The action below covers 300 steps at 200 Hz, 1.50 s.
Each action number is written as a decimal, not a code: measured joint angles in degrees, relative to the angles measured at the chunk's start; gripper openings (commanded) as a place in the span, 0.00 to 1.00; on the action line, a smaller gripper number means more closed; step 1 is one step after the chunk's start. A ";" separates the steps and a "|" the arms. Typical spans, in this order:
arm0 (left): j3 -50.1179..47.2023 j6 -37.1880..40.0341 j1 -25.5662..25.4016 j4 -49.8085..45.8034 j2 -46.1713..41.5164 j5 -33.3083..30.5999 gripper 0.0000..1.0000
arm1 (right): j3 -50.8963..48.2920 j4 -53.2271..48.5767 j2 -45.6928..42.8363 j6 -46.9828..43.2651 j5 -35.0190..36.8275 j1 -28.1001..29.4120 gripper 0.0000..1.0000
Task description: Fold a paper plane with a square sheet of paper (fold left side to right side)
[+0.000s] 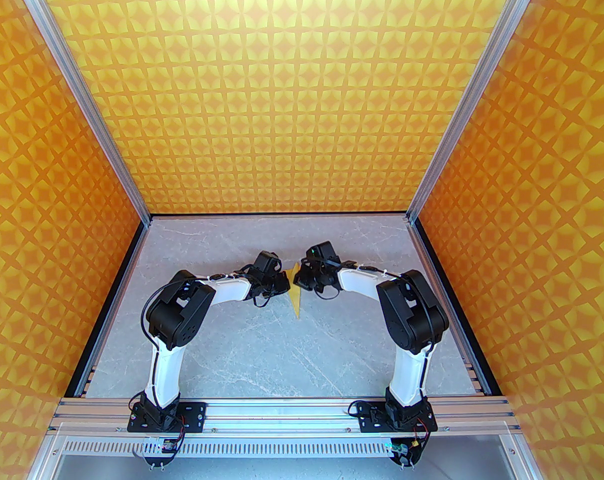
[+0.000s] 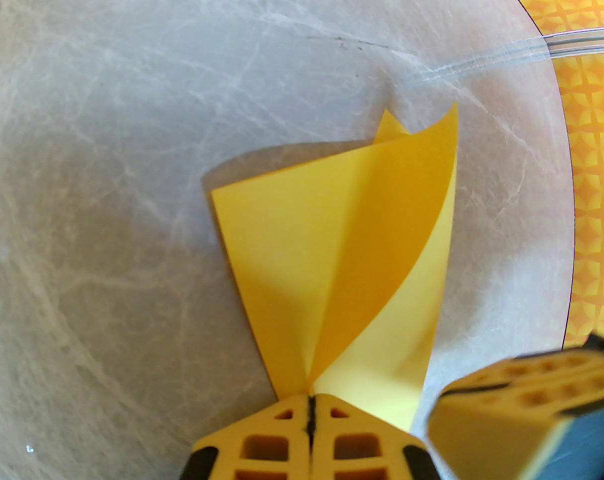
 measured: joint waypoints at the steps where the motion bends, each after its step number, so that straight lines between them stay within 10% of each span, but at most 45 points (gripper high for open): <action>1: 0.02 0.00 0.00 0.00 0.00 0.00 0.00 | 0.13 0.00 0.04 0.00 0.00 -0.04 0.03; 240: 2.23 1.51 -0.22 -1.57 1.14 0.24 0.00 | 3.54 -0.83 6.88 -1.64 -2.60 -2.54 0.00; 259: 2.23 1.88 -0.24 -1.75 0.98 0.22 0.15 | 3.54 -1.70 7.08 -2.21 -2.51 -2.54 0.00; 300: -0.42 2.32 -0.63 -4.07 -3.15 0.20 0.16 | 3.56 -1.86 7.10 -2.56 -2.51 -2.54 0.00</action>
